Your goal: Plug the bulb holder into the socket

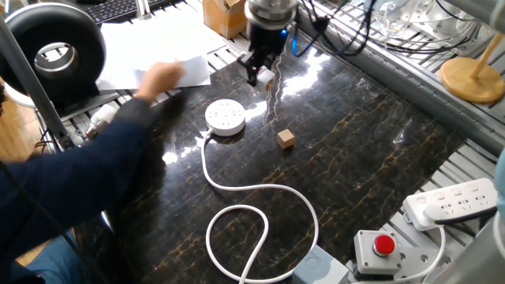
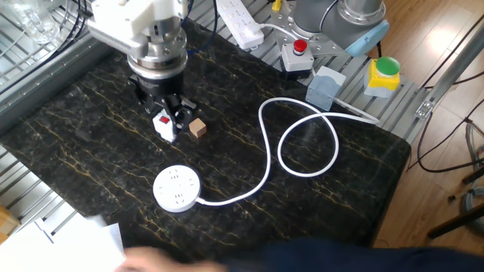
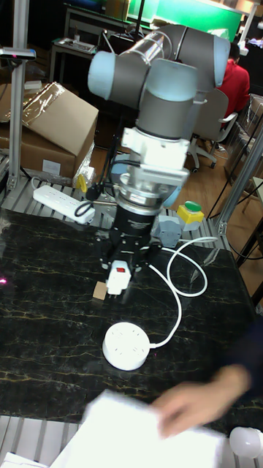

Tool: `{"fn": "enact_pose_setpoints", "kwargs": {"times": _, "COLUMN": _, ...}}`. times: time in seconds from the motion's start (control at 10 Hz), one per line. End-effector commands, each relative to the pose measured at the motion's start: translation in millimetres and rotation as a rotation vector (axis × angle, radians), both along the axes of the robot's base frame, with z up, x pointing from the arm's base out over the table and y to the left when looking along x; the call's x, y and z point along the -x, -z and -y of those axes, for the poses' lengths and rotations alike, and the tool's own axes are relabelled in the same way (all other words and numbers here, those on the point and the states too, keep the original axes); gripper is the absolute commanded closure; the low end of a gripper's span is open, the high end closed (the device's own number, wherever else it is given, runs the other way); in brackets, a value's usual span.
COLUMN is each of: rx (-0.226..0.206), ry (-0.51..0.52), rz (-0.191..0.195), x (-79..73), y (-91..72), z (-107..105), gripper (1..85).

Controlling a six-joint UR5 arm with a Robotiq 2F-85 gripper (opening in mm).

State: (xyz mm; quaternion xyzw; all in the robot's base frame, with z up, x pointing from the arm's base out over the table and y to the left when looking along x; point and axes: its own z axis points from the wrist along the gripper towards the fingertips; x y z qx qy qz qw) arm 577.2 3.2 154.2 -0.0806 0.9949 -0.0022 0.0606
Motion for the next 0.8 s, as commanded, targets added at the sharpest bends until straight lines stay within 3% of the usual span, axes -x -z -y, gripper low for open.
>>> {"fn": "enact_pose_setpoints", "kwargs": {"times": 0.0, "rx": -0.008, "ry": -0.022, "rz": -0.026, "x": -4.5, "y": -0.1, "z": -22.3, "gripper": 84.3}}
{"fn": "enact_pose_setpoints", "kwargs": {"times": 0.3, "rx": -0.042, "ry": -0.039, "rz": -0.053, "x": -6.6, "y": 7.6, "z": -48.4, "gripper": 84.3}}
{"fn": "enact_pose_setpoints", "kwargs": {"times": 0.5, "rx": 0.011, "ry": -0.123, "rz": -0.065, "x": -8.0, "y": 13.7, "z": -49.0, "gripper": 84.3}}
{"fn": "enact_pose_setpoints", "kwargs": {"times": 0.7, "rx": -0.009, "ry": -0.157, "rz": -0.071, "x": -8.0, "y": 16.6, "z": -57.4, "gripper": 84.3}}
